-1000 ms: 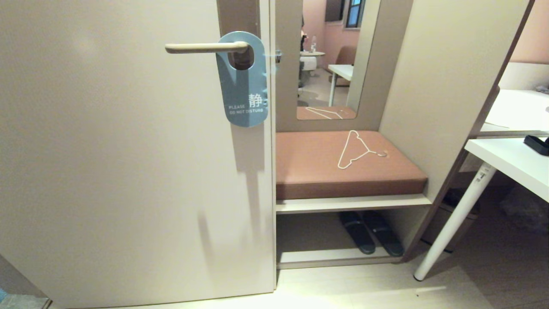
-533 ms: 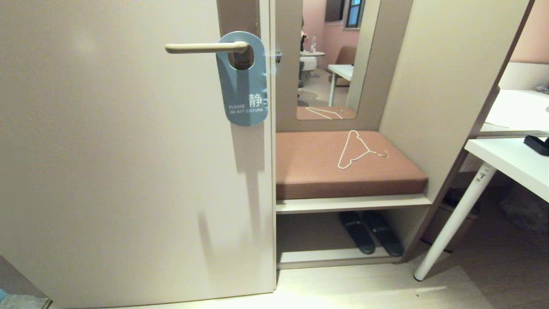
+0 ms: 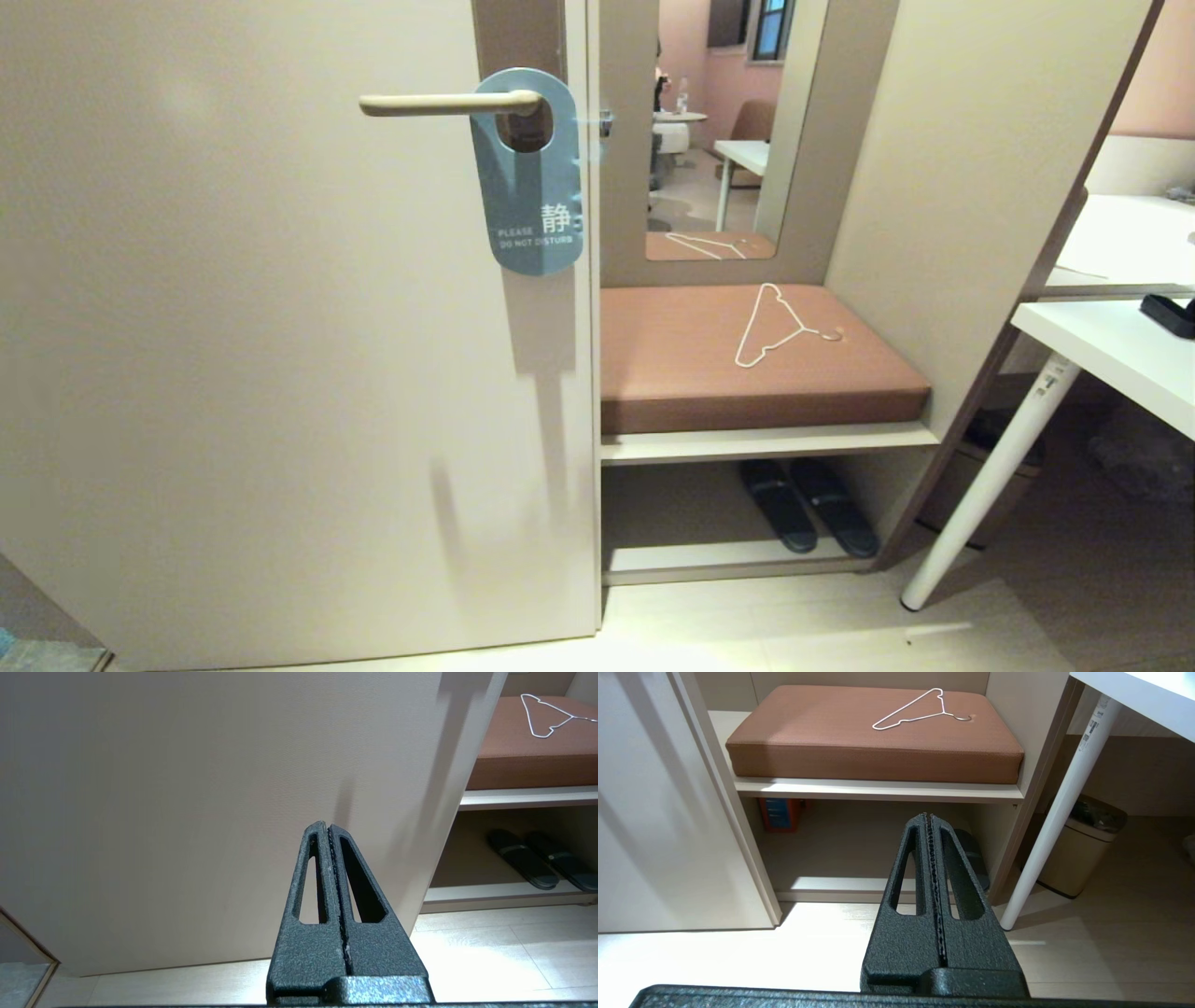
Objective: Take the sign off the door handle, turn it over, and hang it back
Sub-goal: Take down the sign
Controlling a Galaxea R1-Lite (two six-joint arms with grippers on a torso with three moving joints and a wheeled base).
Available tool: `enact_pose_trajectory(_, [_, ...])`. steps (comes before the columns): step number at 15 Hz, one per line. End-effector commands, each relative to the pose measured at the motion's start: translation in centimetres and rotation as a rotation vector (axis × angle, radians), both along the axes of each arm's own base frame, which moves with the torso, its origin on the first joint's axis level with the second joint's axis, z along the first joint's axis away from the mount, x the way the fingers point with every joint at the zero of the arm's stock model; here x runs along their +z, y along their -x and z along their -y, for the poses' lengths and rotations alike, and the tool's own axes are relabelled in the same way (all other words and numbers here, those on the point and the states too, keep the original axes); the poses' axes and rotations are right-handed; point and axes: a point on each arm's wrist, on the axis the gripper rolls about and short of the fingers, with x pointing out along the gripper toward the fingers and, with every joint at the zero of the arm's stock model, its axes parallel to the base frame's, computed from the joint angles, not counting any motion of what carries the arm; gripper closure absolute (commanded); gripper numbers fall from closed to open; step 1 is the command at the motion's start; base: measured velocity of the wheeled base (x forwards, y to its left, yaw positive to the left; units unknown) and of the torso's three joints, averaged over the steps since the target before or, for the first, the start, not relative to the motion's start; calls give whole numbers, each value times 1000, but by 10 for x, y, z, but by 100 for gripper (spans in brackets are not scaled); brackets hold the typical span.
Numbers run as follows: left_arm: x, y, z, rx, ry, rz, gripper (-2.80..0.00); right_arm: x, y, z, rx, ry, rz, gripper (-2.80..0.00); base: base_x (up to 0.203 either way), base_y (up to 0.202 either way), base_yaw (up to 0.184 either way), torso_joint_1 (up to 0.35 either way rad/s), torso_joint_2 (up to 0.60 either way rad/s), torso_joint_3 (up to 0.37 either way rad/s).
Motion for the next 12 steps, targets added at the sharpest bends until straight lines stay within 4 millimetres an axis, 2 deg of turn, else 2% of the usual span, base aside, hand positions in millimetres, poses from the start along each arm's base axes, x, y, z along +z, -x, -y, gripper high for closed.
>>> enact_pose_trajectory(1, [0, 0, 0, 0, 0, 0, 0, 0, 0, 0, 1, -1, -1, 0, 0, 0, 0, 0, 0, 0])
enact_pose_trajectory(12, [0, 0, 0, 0, 0, -2, 0, 0, 0, 0, 1, -3, 2, 0, 0, 0, 0, 0, 0, 0])
